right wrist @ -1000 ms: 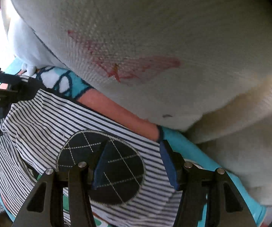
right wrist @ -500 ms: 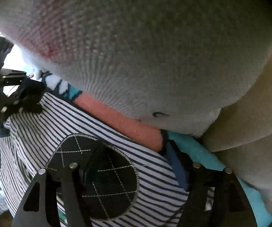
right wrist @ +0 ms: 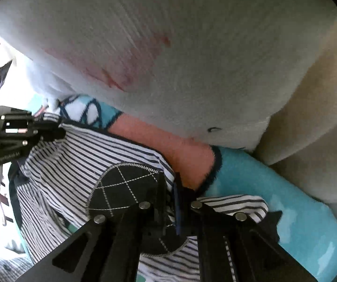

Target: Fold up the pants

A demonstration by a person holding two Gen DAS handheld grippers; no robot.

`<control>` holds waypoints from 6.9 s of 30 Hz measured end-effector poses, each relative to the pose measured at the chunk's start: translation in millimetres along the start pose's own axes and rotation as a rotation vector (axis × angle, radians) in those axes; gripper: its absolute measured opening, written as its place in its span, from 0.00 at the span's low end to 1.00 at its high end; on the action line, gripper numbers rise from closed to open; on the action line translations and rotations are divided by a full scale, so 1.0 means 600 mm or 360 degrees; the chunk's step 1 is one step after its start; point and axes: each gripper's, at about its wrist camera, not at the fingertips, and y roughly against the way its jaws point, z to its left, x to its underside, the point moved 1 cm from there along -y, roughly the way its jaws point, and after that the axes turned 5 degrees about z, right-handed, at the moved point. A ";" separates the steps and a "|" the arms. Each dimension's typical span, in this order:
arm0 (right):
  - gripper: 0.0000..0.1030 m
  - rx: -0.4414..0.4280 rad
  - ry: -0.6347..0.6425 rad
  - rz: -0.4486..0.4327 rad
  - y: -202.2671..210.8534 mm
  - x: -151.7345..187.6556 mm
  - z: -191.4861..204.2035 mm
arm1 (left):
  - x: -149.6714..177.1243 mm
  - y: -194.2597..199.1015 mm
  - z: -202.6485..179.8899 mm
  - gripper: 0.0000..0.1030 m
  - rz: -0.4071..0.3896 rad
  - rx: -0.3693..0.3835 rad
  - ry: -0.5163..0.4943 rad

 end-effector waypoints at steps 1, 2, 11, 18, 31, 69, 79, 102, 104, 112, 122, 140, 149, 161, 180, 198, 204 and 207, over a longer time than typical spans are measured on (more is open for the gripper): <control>0.06 0.0004 -0.0003 -0.0015 0.013 0.003 -0.003 | 0.005 0.011 -0.003 0.06 -0.0023 -0.0006 -0.0002; 0.06 0.0012 0.0001 -0.0024 0.026 0.008 -0.005 | 0.016 0.025 -0.002 0.06 -0.0044 -0.0011 0.0001; 0.06 0.0047 0.0016 -0.0128 0.072 0.068 0.097 | 0.080 0.129 -0.056 0.06 -0.0210 -0.0023 -0.0033; 0.06 0.0025 0.0011 -0.0154 0.079 0.139 0.176 | 0.152 0.145 -0.083 0.06 -0.0256 -0.0015 -0.0029; 0.09 -0.0042 -0.0203 -0.0053 0.002 0.308 0.231 | 0.292 0.061 -0.112 0.09 -0.0074 0.0110 0.0167; 0.17 0.0444 -0.0905 -0.0308 0.086 0.342 0.119 | 0.336 0.155 0.032 0.45 -0.0250 0.0394 0.0852; 0.50 0.0257 -0.1290 -0.0360 0.102 0.445 0.065 | 0.282 0.125 0.069 0.56 -0.0198 0.0732 0.1068; 0.50 0.0401 -0.1181 -0.0524 0.193 0.433 0.106 | 0.344 0.088 0.077 0.05 -0.0120 0.0664 0.1199; 0.50 0.0377 -0.1128 -0.0504 0.181 0.416 0.118 | 0.371 0.053 0.096 0.06 -0.0055 0.0680 0.1321; 0.50 0.0284 -0.0829 -0.0392 0.124 0.347 0.196 | 0.413 0.059 0.147 0.29 -0.0111 0.0892 0.1452; 0.50 0.0233 -0.0560 -0.0320 0.086 0.310 0.270 | 0.334 0.193 0.109 0.44 -0.0324 0.0838 0.1044; 0.50 0.0267 -0.1131 -0.0319 0.097 0.367 0.179 | 0.265 0.018 0.125 0.27 -0.0140 0.0672 0.0868; 0.64 0.0318 -0.1397 -0.0408 0.125 0.374 0.078 | 0.253 0.030 0.111 0.27 -0.0143 0.0626 0.0695; 0.70 -0.0135 -0.1322 -0.0384 0.037 0.350 0.027 | 0.280 0.152 0.097 0.34 -0.0309 0.0494 0.0845; 0.16 -0.0192 -0.1291 -0.0390 0.068 0.392 0.003 | 0.277 0.163 0.003 0.36 -0.0323 0.0326 0.0855; 0.47 0.0070 -0.1326 -0.0611 0.164 0.454 0.007 | 0.260 0.058 -0.058 0.42 -0.0074 0.0109 0.0635; 0.47 -0.0064 -0.0952 -0.0446 0.117 0.386 0.094 | 0.268 0.036 -0.065 0.46 -0.0030 0.0093 0.0602; 0.47 -0.0049 -0.0914 -0.0328 0.069 0.377 0.115 | 0.273 0.033 -0.068 0.51 -0.0036 0.0116 0.0577</control>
